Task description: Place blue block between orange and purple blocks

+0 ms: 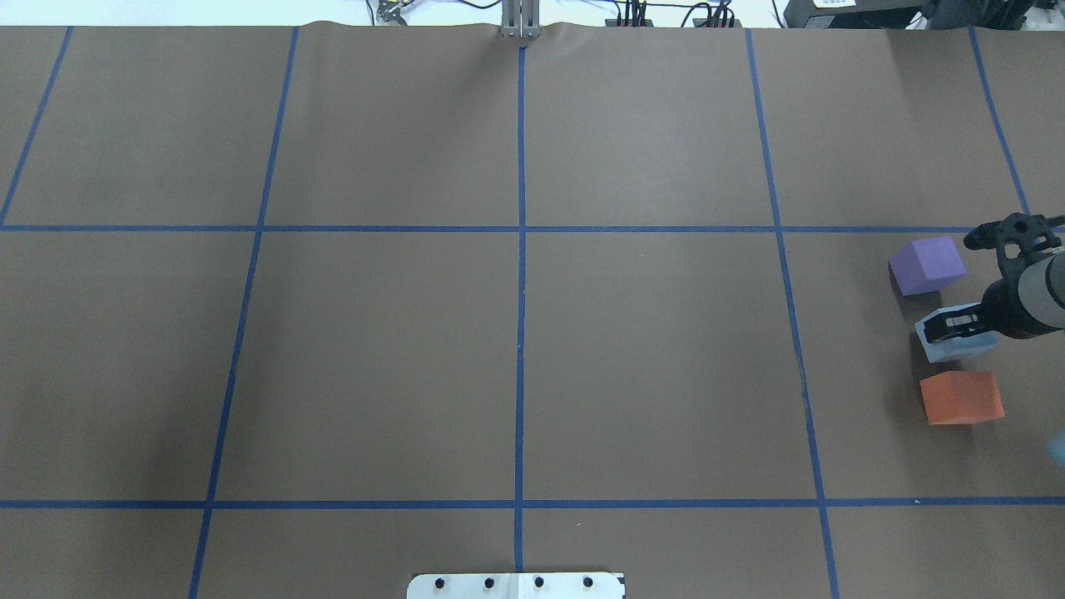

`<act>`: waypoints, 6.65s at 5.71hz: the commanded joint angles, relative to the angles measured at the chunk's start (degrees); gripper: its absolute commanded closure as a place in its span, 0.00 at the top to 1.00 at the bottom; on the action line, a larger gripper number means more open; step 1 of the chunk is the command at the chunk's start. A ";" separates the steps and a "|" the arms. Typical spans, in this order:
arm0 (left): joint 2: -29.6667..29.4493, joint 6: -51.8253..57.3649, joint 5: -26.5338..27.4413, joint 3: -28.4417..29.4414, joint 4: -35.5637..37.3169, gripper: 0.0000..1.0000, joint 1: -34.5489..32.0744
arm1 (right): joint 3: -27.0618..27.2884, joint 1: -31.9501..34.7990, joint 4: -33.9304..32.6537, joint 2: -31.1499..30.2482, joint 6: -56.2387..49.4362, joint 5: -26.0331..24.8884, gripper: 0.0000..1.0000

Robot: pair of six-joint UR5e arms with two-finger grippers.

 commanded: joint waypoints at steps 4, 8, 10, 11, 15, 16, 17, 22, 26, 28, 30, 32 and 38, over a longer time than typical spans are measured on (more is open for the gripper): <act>0.01 0.00 -0.04 -0.09 -0.03 1.00 0.00 | 4.22 2.83 1.69 -0.51 -0.09 2.44 0.99; 0.27 0.00 -0.04 0.00 0.06 1.00 0.00 | 3.64 24.69 -13.25 -1.75 -28.52 13.18 1.00; 0.53 -0.09 0.13 0.09 0.14 1.00 0.00 | 4.08 33.51 -27.01 -1.05 -43.37 13.10 1.00; 0.54 0.00 0.13 0.09 0.23 1.00 0.00 | 4.34 33.88 -26.88 -1.22 -43.94 12.23 1.00; 0.71 -0.44 0.04 1.14 0.32 1.00 -0.09 | 2.76 34.06 -26.36 -1.48 -43.50 12.75 1.00; 0.80 -0.35 0.04 1.14 0.23 1.00 -0.17 | 2.32 33.98 -26.35 -1.14 -43.42 12.75 1.00; 0.80 -0.35 0.13 0.97 0.14 1.00 -0.17 | 2.32 33.97 -26.35 -1.05 -43.42 12.83 1.00; 1.23 -0.09 0.57 0.44 0.23 1.00 -0.18 | 2.23 33.97 -26.44 -1.13 -43.07 12.92 1.00; 2.38 -0.26 0.57 0.00 0.23 1.00 -0.17 | 2.32 33.98 -26.44 -1.48 -43.07 12.92 1.00; 2.38 -0.35 0.57 0.00 0.23 1.00 -0.17 | 1.88 33.97 -26.44 -1.40 -43.07 12.92 1.00; 2.56 -0.35 0.57 0.35 0.23 1.00 -0.09 | 0.91 33.97 -26.35 -1.13 -43.07 12.92 1.00; 2.56 -0.35 0.57 0.44 0.23 1.00 -0.09 | 0.74 33.97 -26.35 -1.13 -43.07 14.49 1.00; 2.56 -0.18 0.57 0.09 0.23 1.00 -0.09 | 0.30 33.97 -24.77 -1.05 -43.07 14.68 1.00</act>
